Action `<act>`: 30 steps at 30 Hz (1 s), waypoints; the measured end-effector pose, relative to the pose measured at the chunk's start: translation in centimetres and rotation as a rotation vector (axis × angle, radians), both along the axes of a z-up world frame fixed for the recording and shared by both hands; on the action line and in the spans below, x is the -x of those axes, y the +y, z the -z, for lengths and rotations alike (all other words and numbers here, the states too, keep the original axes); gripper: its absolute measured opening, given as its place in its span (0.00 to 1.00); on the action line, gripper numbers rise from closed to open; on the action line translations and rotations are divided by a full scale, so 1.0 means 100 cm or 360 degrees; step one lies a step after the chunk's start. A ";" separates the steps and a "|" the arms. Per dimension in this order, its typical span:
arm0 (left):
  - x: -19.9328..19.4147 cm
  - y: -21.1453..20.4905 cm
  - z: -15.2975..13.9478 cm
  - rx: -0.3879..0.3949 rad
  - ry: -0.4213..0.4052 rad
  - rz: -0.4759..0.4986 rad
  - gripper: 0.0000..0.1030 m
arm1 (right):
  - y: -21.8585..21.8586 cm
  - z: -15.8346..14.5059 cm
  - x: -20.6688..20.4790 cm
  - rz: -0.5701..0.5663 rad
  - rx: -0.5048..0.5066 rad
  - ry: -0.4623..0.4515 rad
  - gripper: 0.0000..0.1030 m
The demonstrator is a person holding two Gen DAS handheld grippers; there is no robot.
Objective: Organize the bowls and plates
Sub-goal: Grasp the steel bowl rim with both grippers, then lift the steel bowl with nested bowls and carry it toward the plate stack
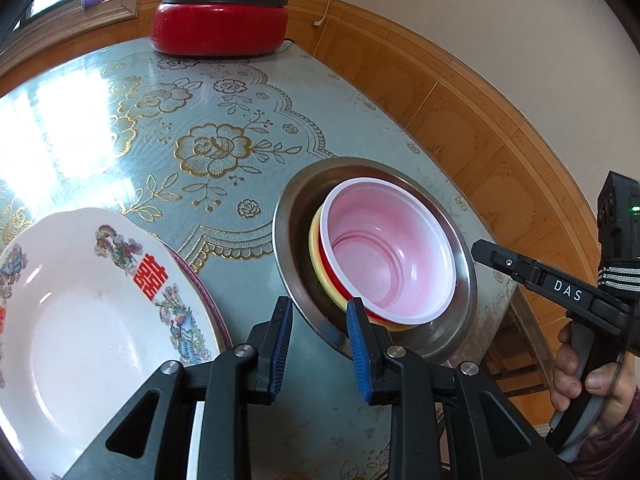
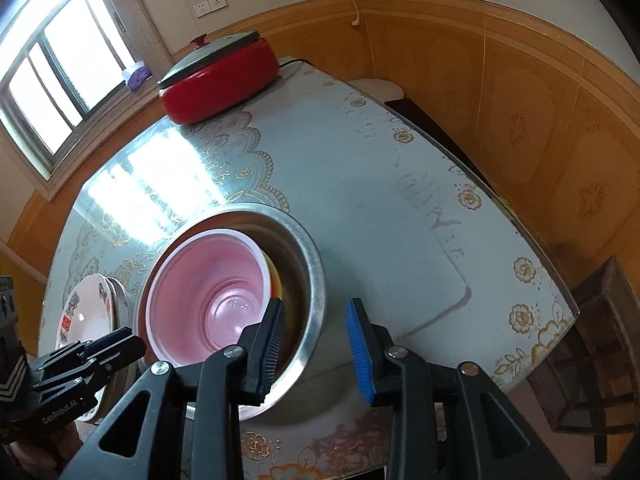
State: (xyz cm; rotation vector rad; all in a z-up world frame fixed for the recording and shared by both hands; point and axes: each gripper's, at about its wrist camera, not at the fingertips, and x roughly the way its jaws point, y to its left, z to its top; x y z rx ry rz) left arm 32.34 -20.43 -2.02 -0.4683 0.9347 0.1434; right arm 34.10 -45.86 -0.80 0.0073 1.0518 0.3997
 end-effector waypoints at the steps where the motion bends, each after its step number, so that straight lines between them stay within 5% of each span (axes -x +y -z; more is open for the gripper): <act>1: -0.001 0.000 0.001 0.0002 0.0002 0.0000 0.28 | -0.002 0.002 -0.001 0.0008 -0.0002 0.0015 0.31; 11: -0.007 -0.003 0.002 -0.0025 0.0018 -0.0024 0.29 | 0.005 0.017 -0.017 -0.0040 0.0019 0.0056 0.31; 17: -0.015 -0.009 0.004 -0.0044 0.0018 -0.0009 0.29 | 0.012 0.024 -0.026 -0.0110 0.0089 0.0035 0.17; 30: -0.022 -0.013 0.008 -0.0163 0.0010 -0.0099 0.29 | 0.008 0.028 -0.048 -0.0174 0.0077 0.0053 0.29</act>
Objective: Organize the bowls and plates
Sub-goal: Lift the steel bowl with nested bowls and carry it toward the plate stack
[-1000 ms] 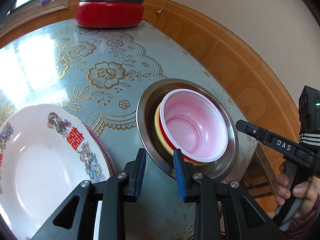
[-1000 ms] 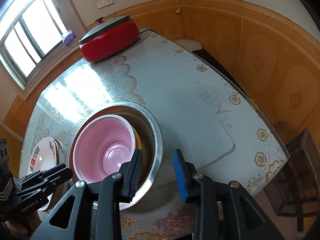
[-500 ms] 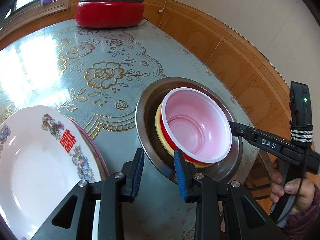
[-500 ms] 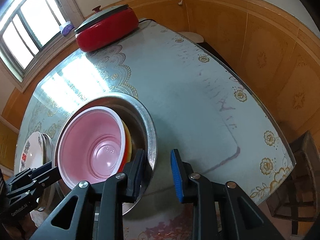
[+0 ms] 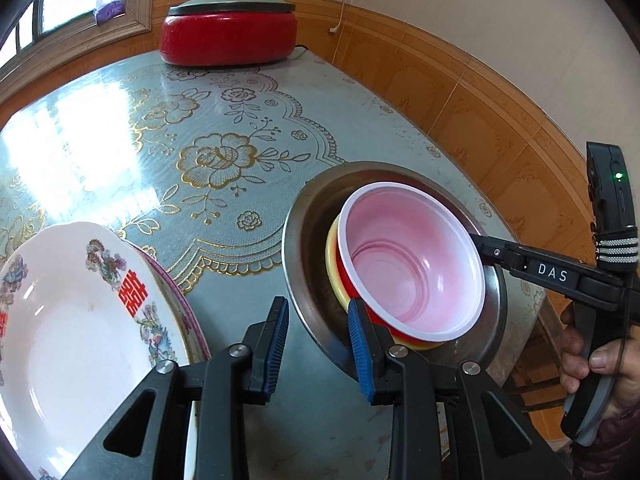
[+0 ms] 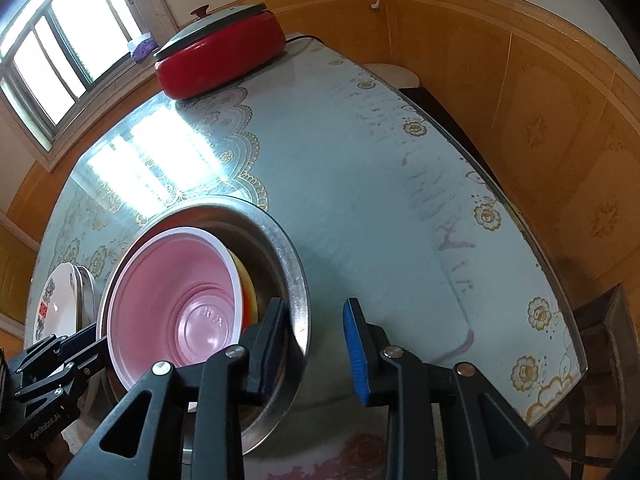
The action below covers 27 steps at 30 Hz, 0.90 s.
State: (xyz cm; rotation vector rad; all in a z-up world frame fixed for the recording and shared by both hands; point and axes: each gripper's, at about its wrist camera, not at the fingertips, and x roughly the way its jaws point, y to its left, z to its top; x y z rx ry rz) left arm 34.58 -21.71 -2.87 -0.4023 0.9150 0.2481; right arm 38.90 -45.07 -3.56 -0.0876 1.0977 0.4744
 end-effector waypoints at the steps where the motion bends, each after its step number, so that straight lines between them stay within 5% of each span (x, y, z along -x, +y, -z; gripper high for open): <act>1: 0.000 -0.001 0.000 -0.0006 -0.0003 0.0000 0.29 | 0.000 -0.001 -0.001 -0.0002 -0.0004 0.0000 0.30; 19: -0.015 0.004 0.007 -0.0042 -0.0090 -0.0070 0.29 | 0.004 0.008 -0.012 -0.0150 0.0022 0.0027 0.29; 27: -0.016 0.006 0.016 0.0040 -0.0091 -0.0062 0.46 | 0.005 0.007 -0.019 -0.0190 0.0104 -0.0012 0.19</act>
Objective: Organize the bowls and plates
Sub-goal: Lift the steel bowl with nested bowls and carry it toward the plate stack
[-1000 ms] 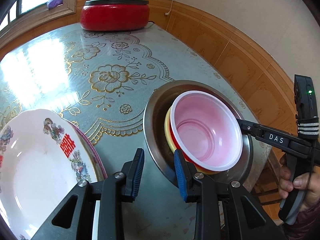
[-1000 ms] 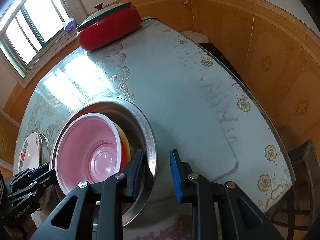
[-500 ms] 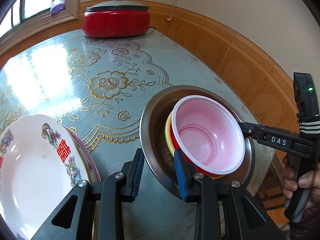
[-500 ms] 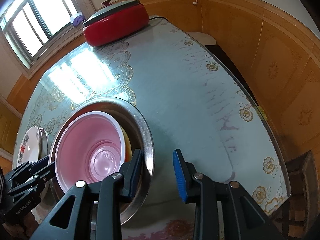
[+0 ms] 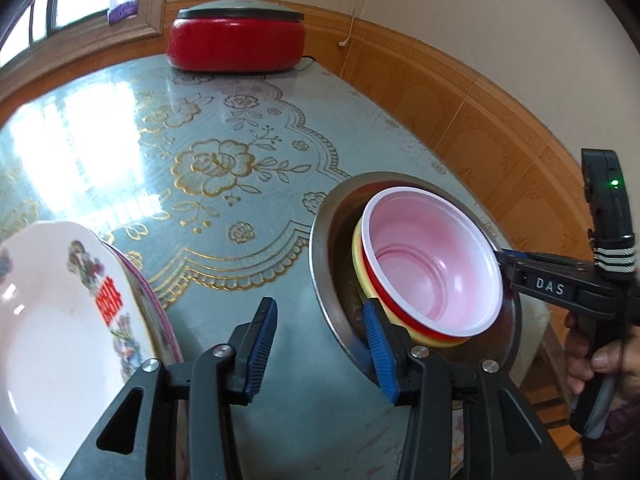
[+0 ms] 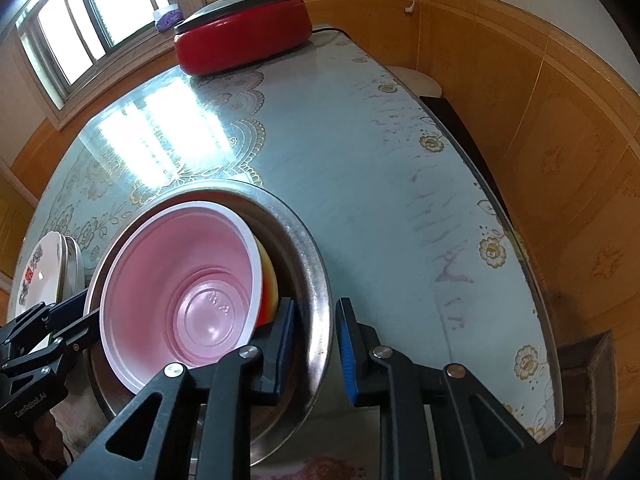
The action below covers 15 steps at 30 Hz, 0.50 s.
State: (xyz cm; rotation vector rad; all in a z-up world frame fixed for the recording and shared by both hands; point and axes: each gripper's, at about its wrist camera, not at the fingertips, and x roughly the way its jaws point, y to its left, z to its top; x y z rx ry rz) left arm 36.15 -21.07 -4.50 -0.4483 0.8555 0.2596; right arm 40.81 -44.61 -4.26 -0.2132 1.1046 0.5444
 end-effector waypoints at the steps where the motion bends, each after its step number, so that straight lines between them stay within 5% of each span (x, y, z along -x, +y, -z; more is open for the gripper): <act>1: 0.000 -0.001 0.000 0.0002 0.0003 0.0005 0.46 | -0.001 0.000 -0.001 -0.0002 -0.0008 0.0008 0.19; 5: -0.005 -0.003 0.002 -0.0001 0.0006 0.0033 0.39 | -0.004 0.001 -0.005 -0.0013 -0.0037 0.0037 0.19; 9: -0.008 -0.007 0.000 0.0000 -0.0008 0.0088 0.22 | -0.007 0.002 -0.007 -0.0034 -0.0071 0.0065 0.19; 12: -0.007 -0.008 0.000 0.0006 -0.0003 0.0096 0.22 | -0.011 0.004 -0.009 -0.0046 -0.0108 0.0106 0.19; 15: 0.000 0.000 0.004 0.0149 -0.0045 0.0103 0.22 | -0.011 0.005 -0.009 -0.0070 -0.0117 0.0124 0.19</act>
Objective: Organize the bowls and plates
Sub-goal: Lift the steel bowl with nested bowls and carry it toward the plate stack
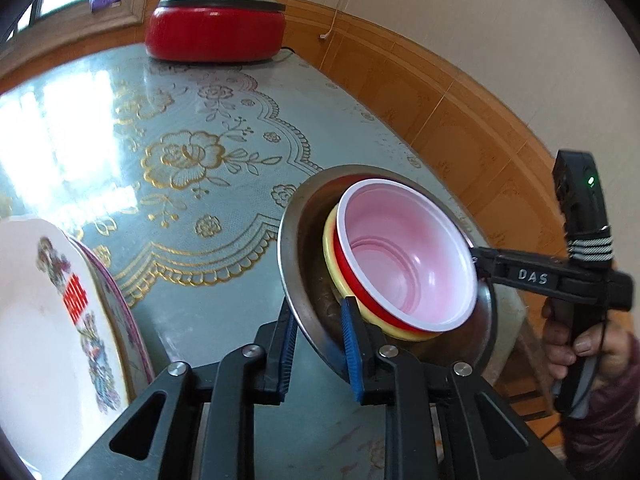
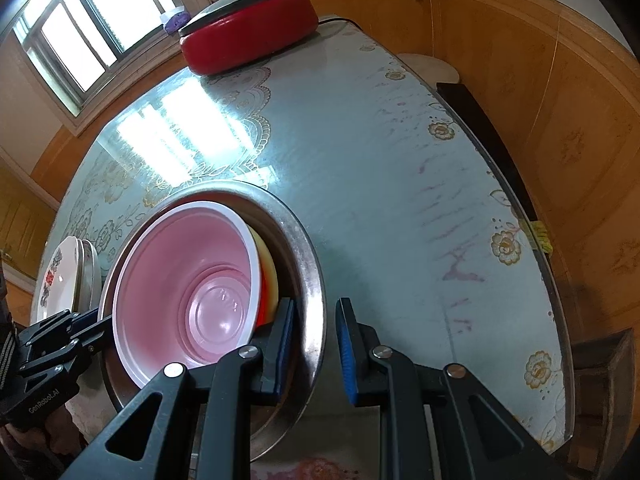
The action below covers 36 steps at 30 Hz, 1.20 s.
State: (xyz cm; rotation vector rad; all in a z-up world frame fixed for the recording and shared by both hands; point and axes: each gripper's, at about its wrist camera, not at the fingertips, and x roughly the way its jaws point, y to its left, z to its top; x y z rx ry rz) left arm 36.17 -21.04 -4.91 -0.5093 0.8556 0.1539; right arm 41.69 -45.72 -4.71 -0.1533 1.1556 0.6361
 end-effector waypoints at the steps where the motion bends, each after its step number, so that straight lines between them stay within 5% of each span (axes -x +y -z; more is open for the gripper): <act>1: 0.001 0.000 0.000 0.0005 -0.0008 0.0001 0.24 | 0.000 0.001 0.000 -0.0006 -0.0008 0.0004 0.19; 10: -0.004 -0.004 -0.001 -0.0029 -0.0002 -0.0030 0.20 | 0.005 0.002 0.002 -0.0056 0.0005 -0.0040 0.12; 36: 0.021 -0.012 -0.030 -0.0217 -0.0060 -0.0146 0.20 | 0.015 -0.017 0.011 -0.0127 -0.0082 -0.0067 0.13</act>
